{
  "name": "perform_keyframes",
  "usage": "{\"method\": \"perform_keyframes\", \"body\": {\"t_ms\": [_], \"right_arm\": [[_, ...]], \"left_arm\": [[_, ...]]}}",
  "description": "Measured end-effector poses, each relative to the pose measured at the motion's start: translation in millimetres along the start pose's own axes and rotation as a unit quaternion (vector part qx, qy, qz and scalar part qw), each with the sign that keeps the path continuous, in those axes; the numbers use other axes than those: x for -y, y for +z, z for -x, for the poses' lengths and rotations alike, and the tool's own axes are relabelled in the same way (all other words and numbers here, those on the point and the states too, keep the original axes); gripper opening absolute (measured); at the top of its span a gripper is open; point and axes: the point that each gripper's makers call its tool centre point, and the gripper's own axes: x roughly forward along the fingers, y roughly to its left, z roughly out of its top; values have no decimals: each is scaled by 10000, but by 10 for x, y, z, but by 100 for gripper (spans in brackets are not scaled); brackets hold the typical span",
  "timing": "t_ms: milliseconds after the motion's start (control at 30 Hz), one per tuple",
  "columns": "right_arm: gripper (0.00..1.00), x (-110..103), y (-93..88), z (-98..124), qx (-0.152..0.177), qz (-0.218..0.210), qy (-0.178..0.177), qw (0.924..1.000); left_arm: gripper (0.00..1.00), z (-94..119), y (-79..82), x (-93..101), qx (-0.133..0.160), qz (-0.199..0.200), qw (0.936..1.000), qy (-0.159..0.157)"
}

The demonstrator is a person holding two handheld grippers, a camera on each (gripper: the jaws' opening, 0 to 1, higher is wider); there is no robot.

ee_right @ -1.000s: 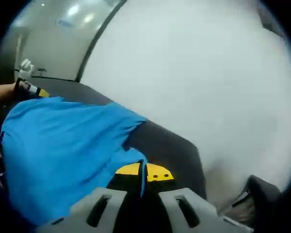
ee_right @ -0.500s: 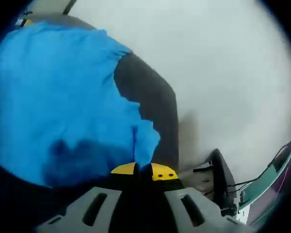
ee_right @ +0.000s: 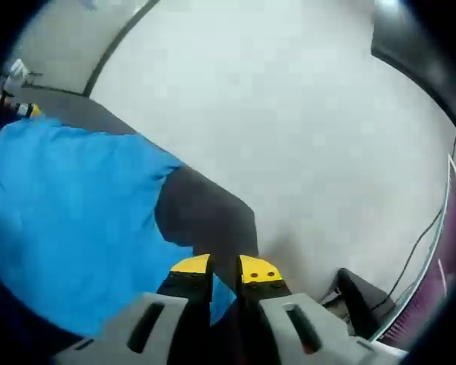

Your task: Spread out the cloth and fold it

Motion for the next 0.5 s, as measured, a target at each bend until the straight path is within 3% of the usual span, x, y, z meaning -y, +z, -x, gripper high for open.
{"method": "perform_keyframes", "body": {"t_ms": [100,233,367,433,500], "right_arm": [[10,-4,-6,-4,43,8,17,10000],[10,8,37,-15,177,-59,27,9998],[10,22,115,-17,369,-244,69,9990],[10,27,155,-18,491,-402,117,9979],[10,34,179,-29,591,-628,174,9961]], "left_arm": [[3,231,279,-159,494,92,9984,247],[3,482,378,-328,636,311,9968,370],[2,739,342,-628,695,287,9938,823],[2,812,239,-695,607,633,9931,784],[3,812,46,-683,265,766,9948,618]]}}
